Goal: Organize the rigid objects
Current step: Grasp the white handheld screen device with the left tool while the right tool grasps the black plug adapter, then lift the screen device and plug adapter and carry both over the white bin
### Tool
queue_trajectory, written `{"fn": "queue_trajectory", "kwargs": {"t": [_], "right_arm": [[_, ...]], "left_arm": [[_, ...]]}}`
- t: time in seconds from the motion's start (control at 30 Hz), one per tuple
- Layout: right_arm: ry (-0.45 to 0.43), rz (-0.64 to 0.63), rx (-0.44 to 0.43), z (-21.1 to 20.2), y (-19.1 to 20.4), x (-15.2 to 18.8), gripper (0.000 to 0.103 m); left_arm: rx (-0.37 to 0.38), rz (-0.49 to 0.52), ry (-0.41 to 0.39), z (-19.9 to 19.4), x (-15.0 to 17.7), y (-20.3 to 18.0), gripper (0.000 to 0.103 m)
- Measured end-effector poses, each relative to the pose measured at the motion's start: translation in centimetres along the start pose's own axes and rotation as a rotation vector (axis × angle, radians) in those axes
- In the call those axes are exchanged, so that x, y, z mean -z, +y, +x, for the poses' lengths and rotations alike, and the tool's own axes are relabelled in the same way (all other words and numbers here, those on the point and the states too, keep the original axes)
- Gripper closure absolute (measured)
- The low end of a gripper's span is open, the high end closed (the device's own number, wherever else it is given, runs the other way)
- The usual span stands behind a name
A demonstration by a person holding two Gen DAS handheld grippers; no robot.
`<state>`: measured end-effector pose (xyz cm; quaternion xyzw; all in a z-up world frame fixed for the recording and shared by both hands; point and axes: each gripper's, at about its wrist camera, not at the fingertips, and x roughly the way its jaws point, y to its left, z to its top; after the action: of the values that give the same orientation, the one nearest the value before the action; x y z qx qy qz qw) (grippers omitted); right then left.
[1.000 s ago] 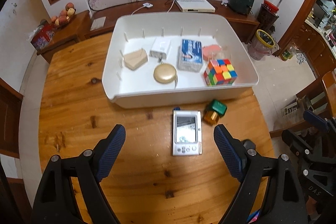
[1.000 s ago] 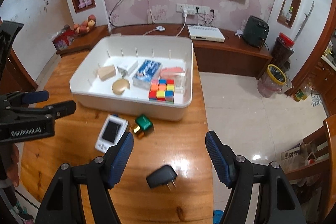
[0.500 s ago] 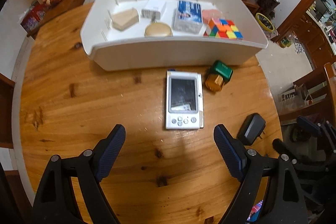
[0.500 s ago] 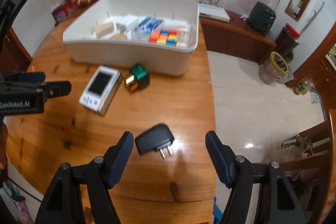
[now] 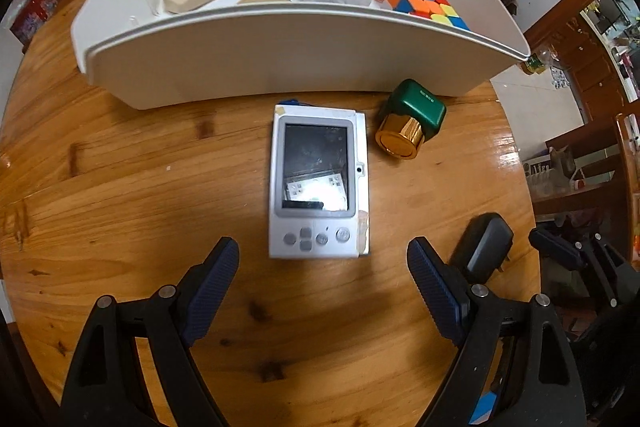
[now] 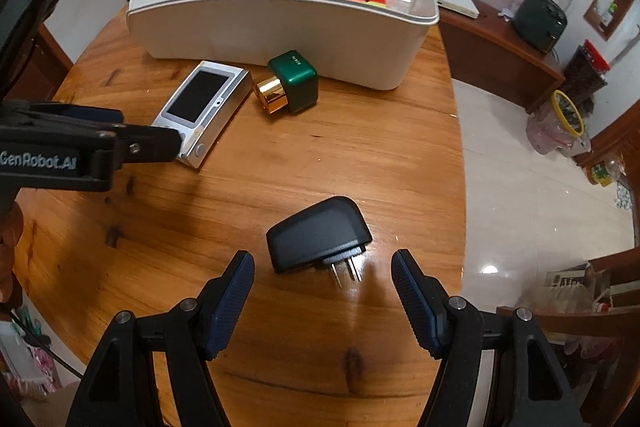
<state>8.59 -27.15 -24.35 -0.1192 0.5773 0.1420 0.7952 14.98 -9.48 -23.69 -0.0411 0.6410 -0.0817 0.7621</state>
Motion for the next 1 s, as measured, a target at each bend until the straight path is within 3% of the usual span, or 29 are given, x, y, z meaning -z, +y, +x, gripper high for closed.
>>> {"fn": "queue_trajectory", "kwargs": {"t": [0.5, 0.77, 0.87, 0.9, 0.93, 1.0], "right_arm": [[0.048, -0.117, 0.009, 3.2, 1.3, -1.3, 0.031], [0.062, -0.111, -0.035, 3.4, 0.7, -1.5, 0.032], [0.057, -0.107, -0.051, 3.3, 0.3, -1.6, 0.039], [0.058, -0.105, -0.048, 3.3, 0.3, -1.6, 0.039], [0.059, -0.097, -0.046, 3.2, 0.3, -1.6, 0.039], [0.056, -0.087, -0.040, 3.2, 0.4, -1.5, 0.040]], "left_arm": [[0.006, -0.036, 0.044, 2.5, -0.9, 0.2, 0.015], [-0.073, -0.027, 0.016, 2.8, -1.2, -0.1, 0.016], [-0.115, -0.001, 0.001, 2.8, -0.8, -0.5, 0.024], [-0.114, 0.012, -0.002, 2.7, -1.3, -0.7, 0.030], [-0.106, 0.024, -0.006, 2.7, -1.6, -0.6, 0.043], [-0.101, 0.037, 0.002, 2.6, -1.4, -1.1, 0.042]]}}
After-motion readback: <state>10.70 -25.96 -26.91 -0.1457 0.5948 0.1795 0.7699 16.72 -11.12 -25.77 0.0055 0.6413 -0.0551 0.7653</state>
